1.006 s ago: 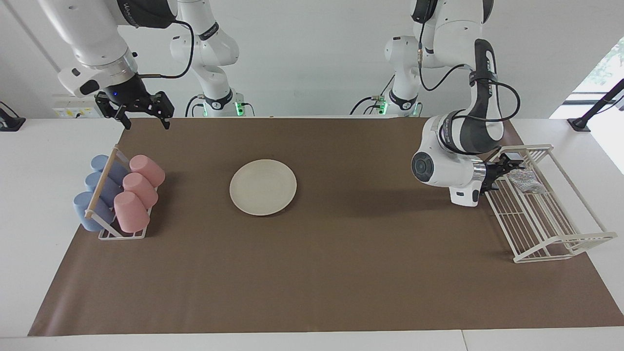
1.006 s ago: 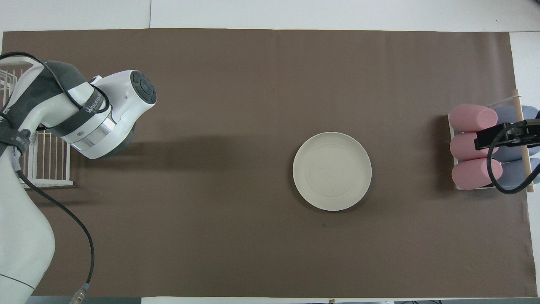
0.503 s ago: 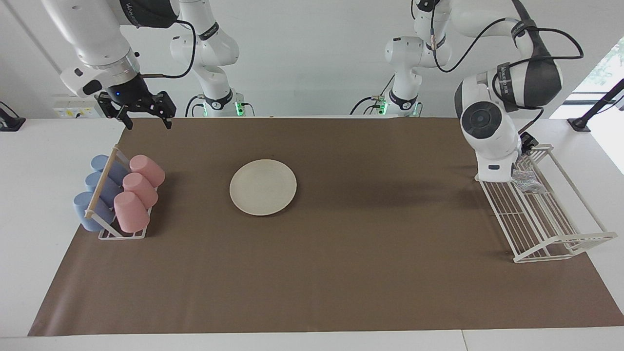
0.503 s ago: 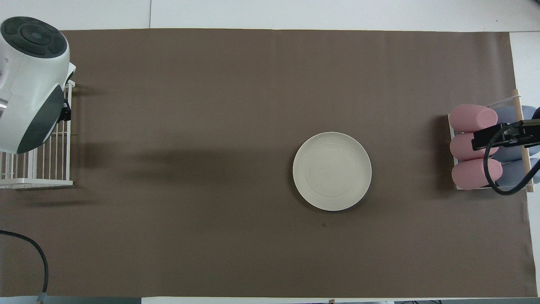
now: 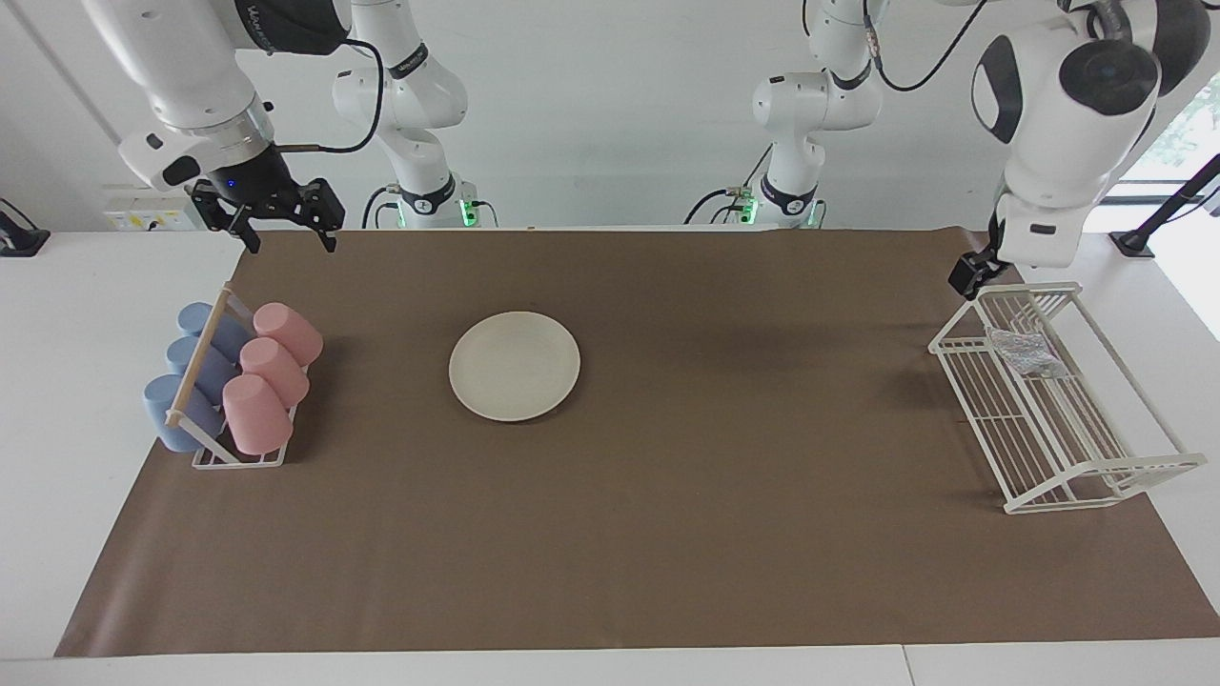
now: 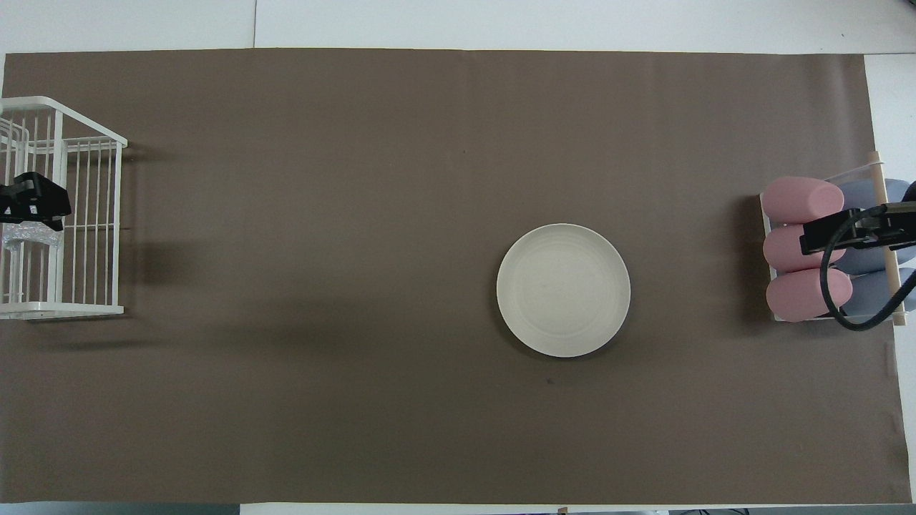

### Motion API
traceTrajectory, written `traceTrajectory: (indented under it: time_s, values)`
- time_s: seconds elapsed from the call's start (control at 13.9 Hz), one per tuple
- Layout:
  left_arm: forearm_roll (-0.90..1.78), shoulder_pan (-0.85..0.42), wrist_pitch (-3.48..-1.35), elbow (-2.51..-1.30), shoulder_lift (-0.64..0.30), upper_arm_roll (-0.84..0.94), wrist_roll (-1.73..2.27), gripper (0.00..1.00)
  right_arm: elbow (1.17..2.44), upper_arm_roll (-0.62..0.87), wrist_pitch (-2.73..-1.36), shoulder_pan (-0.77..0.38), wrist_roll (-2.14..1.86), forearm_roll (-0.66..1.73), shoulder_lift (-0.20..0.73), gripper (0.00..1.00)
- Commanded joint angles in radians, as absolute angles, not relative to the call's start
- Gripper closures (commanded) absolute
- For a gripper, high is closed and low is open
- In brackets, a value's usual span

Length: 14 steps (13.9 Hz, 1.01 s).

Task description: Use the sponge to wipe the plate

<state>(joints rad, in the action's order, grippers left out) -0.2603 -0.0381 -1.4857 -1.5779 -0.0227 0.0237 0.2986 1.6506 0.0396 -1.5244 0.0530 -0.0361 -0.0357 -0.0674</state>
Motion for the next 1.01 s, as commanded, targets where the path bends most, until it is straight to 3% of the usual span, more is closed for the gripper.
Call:
traceTrajectory:
  time_s: [0.0,0.29,0.72,0.93]
  values:
    - [-0.128,-0.014,-1.45,-1.605,0.054,0.028,0.21,0.0,1.647,0.043,-1.525,0.051,-0.044,-0.057,-0.069,0.0]
    - [0.034,0.008,-1.408,-1.614,0.067,0.026,0.135,0.0,1.647,0.043,-1.525,0.051,-0.044,-0.057,-0.069,0.0]
    - [0.02,-0.034,-1.431,-1.608,0.022,0.009,0.146,0.0,1.647,0.043,-1.525,0.051,-0.044,-0.057,-0.069,0.0]
    - [-0.009,-0.051,-1.355,-1.471,-0.021,0.011,0.144,0.0,1.647,0.043,-1.525,0.051,-0.044,-0.057,-0.069,0.0]
